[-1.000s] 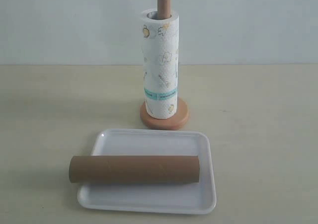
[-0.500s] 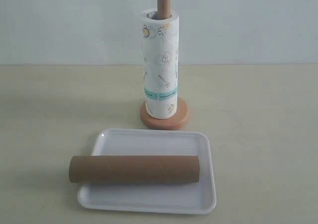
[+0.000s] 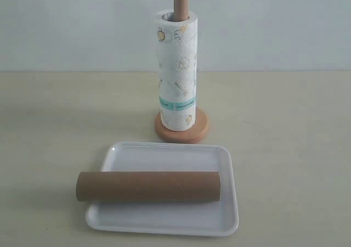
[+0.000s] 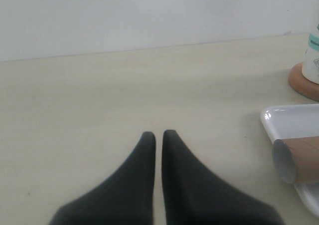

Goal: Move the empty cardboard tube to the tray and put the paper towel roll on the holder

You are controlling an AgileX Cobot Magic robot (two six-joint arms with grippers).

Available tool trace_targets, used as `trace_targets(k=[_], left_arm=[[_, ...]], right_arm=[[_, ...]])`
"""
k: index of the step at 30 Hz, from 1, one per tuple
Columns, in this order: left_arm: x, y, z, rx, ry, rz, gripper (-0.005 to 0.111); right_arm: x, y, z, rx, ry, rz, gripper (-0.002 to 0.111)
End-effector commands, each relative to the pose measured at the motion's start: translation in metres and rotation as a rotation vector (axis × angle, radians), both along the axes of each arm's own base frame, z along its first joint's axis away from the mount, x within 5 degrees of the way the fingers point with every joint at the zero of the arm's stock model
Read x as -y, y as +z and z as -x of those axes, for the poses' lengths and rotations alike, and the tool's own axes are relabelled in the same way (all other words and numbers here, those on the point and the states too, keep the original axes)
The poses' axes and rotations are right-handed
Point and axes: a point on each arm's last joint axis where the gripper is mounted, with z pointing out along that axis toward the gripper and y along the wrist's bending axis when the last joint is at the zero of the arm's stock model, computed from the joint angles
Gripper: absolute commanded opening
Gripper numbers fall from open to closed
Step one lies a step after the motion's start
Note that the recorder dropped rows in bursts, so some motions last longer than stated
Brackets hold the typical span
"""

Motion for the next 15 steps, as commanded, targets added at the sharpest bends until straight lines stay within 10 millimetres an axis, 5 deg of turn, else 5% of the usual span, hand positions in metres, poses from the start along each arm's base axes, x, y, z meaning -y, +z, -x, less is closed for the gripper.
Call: trace_targets(k=[1, 15], left_arm=[[0.0, -0.001, 0.0, 0.003, 0.004, 0.009, 0.004], [0.0, -0.001, 0.0, 0.003, 0.004, 0.009, 0.004]], right_arm=[[0.0, -0.008, -0.001, -0.015, 0.002, 0.037, 0.0], [-0.011, -0.006, 0.004, 0.01, 0.124, 0.232, 0.0]])
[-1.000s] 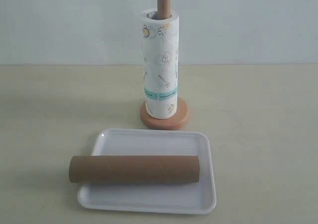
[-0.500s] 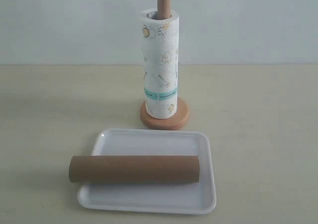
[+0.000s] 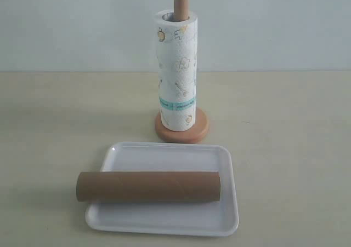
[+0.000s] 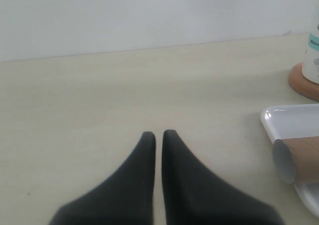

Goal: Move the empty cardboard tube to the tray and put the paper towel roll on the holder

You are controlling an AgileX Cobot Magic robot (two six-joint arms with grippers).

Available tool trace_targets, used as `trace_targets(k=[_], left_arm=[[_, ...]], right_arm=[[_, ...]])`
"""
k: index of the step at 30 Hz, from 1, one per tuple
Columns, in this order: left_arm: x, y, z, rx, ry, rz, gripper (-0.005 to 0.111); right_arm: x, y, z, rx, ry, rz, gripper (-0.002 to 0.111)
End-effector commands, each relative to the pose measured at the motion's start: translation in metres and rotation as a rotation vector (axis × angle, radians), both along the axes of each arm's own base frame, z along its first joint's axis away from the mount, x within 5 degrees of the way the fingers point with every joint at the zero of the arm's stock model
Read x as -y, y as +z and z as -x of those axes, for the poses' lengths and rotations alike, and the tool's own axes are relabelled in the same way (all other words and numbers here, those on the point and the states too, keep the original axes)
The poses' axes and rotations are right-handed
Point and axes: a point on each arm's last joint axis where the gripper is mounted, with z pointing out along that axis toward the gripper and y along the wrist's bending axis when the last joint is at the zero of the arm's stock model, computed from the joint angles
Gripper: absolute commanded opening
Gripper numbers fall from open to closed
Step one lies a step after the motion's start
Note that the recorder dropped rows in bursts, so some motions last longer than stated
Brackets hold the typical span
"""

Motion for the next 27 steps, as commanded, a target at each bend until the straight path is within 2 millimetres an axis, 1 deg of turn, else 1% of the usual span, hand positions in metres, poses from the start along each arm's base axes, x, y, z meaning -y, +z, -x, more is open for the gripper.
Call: trace_targets(k=[1, 7, 9, 10, 11, 12, 13, 14, 15, 17, 27], left_arm=[[0.0, -0.001, 0.0, 0.003, 0.004, 0.009, 0.004], [0.0, -0.001, 0.0, 0.003, 0.004, 0.009, 0.004], [0.0, -0.001, 0.0, 0.003, 0.004, 0.009, 0.004], [0.0, -0.001, 0.0, 0.003, 0.004, 0.009, 0.004], [0.0, -0.001, 0.0, 0.003, 0.004, 0.009, 0.004], [0.0, -0.001, 0.0, 0.003, 0.004, 0.009, 0.004], [0.0, -0.001, 0.0, 0.003, 0.004, 0.009, 0.004], [0.0, -0.001, 0.0, 0.003, 0.004, 0.009, 0.004], [0.0, -0.001, 0.0, 0.003, 0.004, 0.01, 0.004], [0.0, -0.001, 0.0, 0.003, 0.004, 0.01, 0.004], [0.0, -0.001, 0.0, 0.003, 0.004, 0.01, 0.004]], right_arm=[[-0.003, 0.0, 0.0, 0.009, 0.031, 0.03, 0.0], [-0.003, 0.001, 0.001, 0.017, 0.031, 0.03, 0.0], [-0.003, -0.003, 0.002, -0.021, 0.032, 0.029, 0.0], [-0.003, -0.011, 0.005, -0.072, 0.034, 0.053, 0.0], [-0.003, -0.016, 0.006, -0.088, 0.035, 0.063, 0.0], [-0.003, -0.03, 0.008, -0.107, 0.037, 0.072, 0.0], [-0.003, -0.039, 0.006, -0.131, 0.038, 0.071, 0.0], [-0.003, -0.059, 0.003, -0.176, 0.039, 0.07, 0.0], [-0.003, -0.064, 0.002, -0.169, 0.038, 0.07, 0.0], [-0.003, -0.074, 0.004, -0.277, 0.043, 0.062, 0.0], [-0.003, -0.074, 0.004, -0.278, 0.039, 0.024, 0.0]])
